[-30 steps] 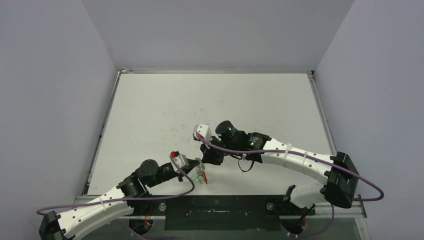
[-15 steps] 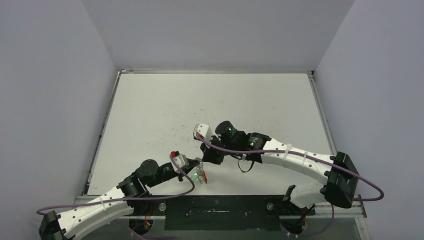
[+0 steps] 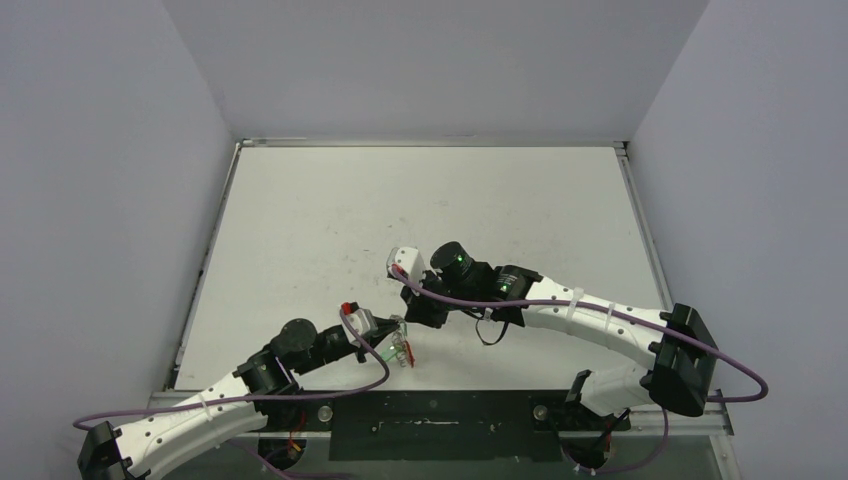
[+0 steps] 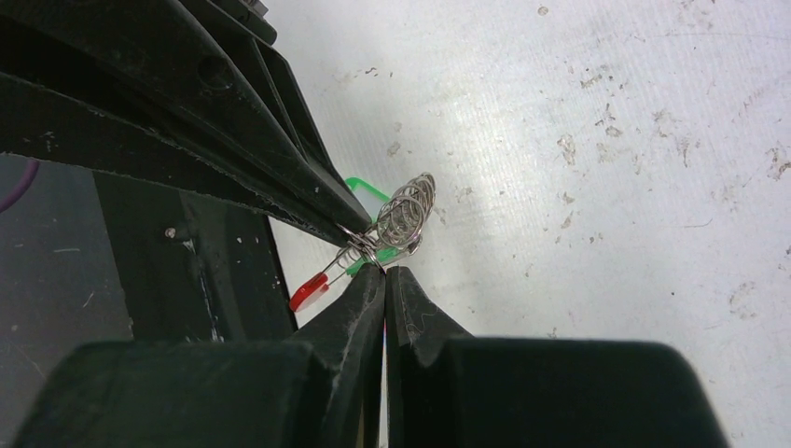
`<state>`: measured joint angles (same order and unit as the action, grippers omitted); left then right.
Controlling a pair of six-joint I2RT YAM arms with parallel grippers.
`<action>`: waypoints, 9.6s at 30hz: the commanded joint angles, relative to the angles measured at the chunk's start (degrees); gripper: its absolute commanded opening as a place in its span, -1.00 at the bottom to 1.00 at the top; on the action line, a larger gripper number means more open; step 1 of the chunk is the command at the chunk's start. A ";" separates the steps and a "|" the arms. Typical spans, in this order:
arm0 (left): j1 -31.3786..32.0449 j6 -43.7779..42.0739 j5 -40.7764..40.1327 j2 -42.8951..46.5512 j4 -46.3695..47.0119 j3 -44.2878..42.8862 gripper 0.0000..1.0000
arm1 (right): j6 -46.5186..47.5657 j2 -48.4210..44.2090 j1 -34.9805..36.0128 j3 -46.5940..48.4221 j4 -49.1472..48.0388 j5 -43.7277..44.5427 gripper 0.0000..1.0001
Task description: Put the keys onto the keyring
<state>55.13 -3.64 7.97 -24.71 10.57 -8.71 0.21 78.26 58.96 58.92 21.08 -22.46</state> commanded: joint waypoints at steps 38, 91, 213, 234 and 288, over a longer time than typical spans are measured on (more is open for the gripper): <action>0.24 -0.32 12.73 -2.07 11.83 -0.61 -1.00 | 12.96 -17.56 -8.78 -23.82 -35.88 -24.17 0.20; 0.24 -0.64 13.48 -3.59 14.34 -0.61 -1.00 | 16.76 -19.66 -3.67 -24.72 -33.99 -19.86 0.10; 0.32 -5.60 10.57 -13.53 10.89 -4.91 -1.00 | 14.18 2.96 3.92 14.27 18.17 -0.74 -1.00; 0.32 0.99 8.02 -8.88 30.08 3.60 -1.00 | 2.99 -7.88 -10.23 -2.96 -4.51 -19.52 -0.11; 0.32 1.09 8.99 -5.96 27.90 3.69 -1.00 | 4.99 -10.46 -10.88 -13.63 -19.38 -26.87 -0.39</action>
<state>55.40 -3.31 15.94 -31.14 34.54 -4.03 4.47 68.18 48.40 45.87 9.02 -46.63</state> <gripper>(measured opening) 0.007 0.311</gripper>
